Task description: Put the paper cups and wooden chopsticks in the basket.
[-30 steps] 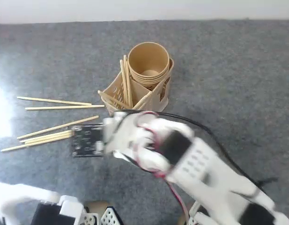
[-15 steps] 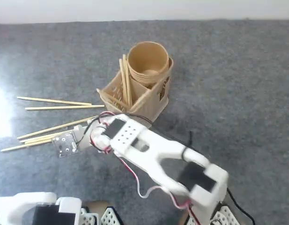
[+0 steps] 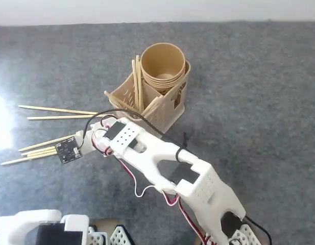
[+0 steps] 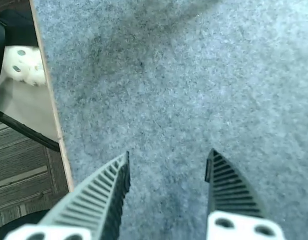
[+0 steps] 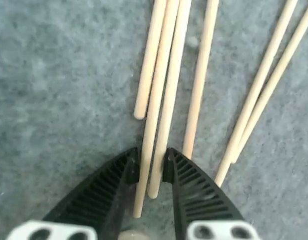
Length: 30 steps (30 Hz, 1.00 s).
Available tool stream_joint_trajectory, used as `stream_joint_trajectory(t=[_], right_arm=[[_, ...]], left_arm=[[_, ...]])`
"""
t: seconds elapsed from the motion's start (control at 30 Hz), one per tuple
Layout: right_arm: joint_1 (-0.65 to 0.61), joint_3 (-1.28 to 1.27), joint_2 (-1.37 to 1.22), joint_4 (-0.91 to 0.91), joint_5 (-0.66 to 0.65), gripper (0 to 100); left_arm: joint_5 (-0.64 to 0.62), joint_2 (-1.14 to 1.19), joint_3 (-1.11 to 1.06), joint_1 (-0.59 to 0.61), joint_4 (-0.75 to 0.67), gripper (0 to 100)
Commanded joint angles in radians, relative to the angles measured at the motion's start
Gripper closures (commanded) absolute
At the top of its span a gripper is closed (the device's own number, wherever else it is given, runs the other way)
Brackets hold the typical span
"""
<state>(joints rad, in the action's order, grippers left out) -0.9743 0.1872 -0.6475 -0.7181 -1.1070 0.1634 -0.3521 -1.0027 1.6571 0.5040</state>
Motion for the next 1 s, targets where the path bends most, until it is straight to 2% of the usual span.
stream_joint_trajectory(t=[0.0, 0.27, 0.37, 0.63, 0.97], right_arm=[[0.021, 0.091, -0.007, 0.012, -0.011, 90.8], [0.021, 0.106, -0.088, 0.012, -0.014, 91.5], [0.021, 0.106, -0.093, 0.007, -0.069, 99.6], [0.028, 0.163, -0.091, -0.073, -0.107, 99.1], [0.044, 0.486, -0.091, -0.194, 0.071, 99.1]], left_arm=[[-0.002, -0.031, -0.013, -0.005, -0.023, 77], [-0.002, -0.035, -0.010, -0.006, -0.023, 77], [-0.002, -0.035, -0.010, -0.006, -0.023, 77], [-0.002, -0.037, -0.008, -0.006, -0.023, 77], [-0.002, -0.031, -0.016, -0.005, -0.023, 77]])
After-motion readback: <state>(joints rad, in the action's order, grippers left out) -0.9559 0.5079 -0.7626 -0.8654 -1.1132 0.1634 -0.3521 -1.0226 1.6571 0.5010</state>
